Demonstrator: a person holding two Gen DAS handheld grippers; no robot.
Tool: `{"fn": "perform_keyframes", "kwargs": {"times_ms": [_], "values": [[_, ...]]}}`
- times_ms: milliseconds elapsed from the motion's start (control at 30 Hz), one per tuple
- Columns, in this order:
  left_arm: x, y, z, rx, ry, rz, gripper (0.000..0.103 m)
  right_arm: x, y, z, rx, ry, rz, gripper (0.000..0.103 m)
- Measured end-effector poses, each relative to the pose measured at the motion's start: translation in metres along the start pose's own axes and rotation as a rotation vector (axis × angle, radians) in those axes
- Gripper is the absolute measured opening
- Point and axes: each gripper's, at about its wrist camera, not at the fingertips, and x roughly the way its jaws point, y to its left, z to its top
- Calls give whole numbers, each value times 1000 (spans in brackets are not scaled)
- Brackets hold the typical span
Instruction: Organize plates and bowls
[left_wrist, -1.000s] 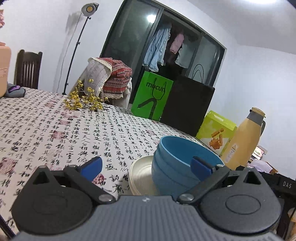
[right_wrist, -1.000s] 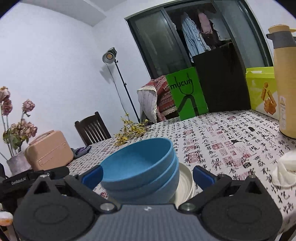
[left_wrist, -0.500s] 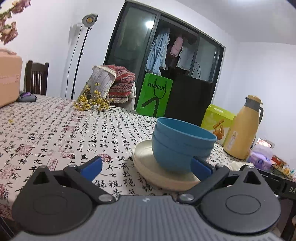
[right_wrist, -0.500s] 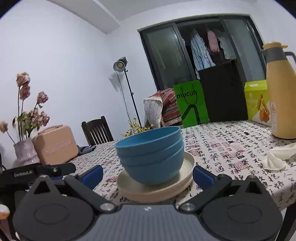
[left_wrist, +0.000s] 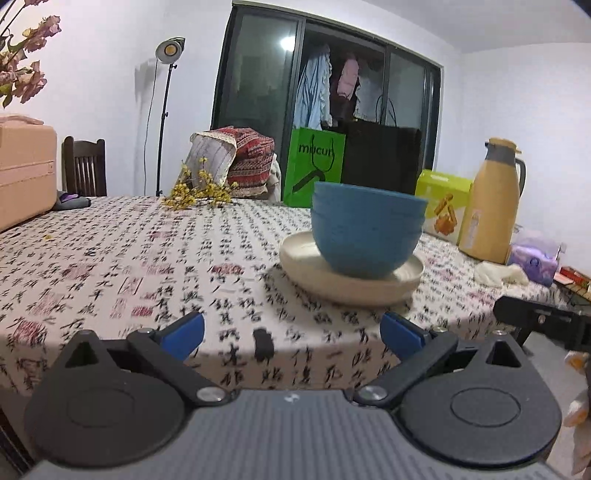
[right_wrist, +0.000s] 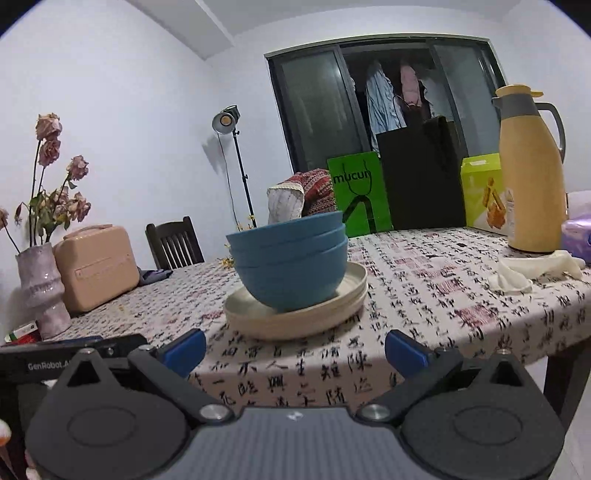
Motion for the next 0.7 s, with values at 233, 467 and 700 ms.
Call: {"fn": "perform_keyframes", "kwargs": {"times_ms": [233, 467, 700], "values": [[-12, -1, -6, 19, -19, -15, 103, -8, 5, -5, -7, -6, -8, 103], [-17, -2, -6, 20, -32, -26, 103, -13, 8, -5, -18, -15, -13, 103], [-18, -2, -5, 19, -36, -26, 103, -13, 8, -3, -18, -21, -19, 103]]}}
